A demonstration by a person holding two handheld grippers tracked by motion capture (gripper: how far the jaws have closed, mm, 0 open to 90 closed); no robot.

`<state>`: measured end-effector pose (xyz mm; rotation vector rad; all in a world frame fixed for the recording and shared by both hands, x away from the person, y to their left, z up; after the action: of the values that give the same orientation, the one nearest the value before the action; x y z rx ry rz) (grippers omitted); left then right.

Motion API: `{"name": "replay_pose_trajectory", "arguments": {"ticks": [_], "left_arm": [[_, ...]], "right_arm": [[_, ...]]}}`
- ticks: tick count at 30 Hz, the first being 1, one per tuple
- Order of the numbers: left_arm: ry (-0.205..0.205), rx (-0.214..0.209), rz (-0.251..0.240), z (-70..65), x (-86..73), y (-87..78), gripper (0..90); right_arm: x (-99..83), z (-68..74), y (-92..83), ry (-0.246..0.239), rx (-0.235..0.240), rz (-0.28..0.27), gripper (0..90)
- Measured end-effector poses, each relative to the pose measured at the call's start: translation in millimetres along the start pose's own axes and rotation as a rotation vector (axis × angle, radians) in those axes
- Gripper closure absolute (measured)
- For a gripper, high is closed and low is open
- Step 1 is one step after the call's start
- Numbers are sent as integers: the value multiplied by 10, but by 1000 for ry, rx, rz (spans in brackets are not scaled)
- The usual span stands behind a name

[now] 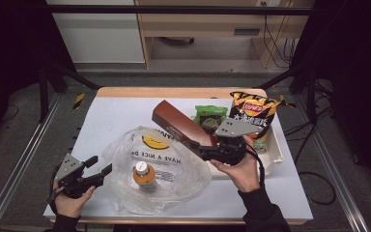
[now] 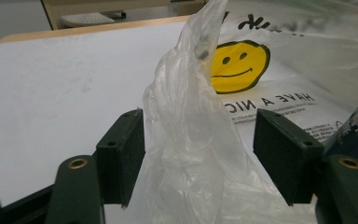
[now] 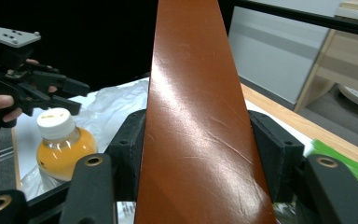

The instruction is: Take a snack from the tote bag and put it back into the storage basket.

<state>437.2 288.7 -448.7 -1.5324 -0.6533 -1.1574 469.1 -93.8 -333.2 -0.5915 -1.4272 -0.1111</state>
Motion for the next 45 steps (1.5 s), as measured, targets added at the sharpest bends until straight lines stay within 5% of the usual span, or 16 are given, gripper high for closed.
{"name": "replay_pose_trajectory", "arguments": {"ticks": [21, 45], "left_arm": [[-3, 20, -8, 44, 89, -57, 233], [0, 31, -5, 64, 87, -51, 231]], "right_arm": [[-467, -367, -681, 52, -104, 53, 436], [-1177, -539, -592, 146, -136, 198, 435]]}}
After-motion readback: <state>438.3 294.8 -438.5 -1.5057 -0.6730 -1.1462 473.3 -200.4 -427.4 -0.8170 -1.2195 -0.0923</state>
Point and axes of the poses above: each handheld gripper's, and its own axes: y roughly forward along the jaws, x roughly out of its top, z roughly to its left, the point moved 4 cm from there along y, roughly forward along the jaws, and after that the axes turned 11 degrees about x, right-handed, at the moved point
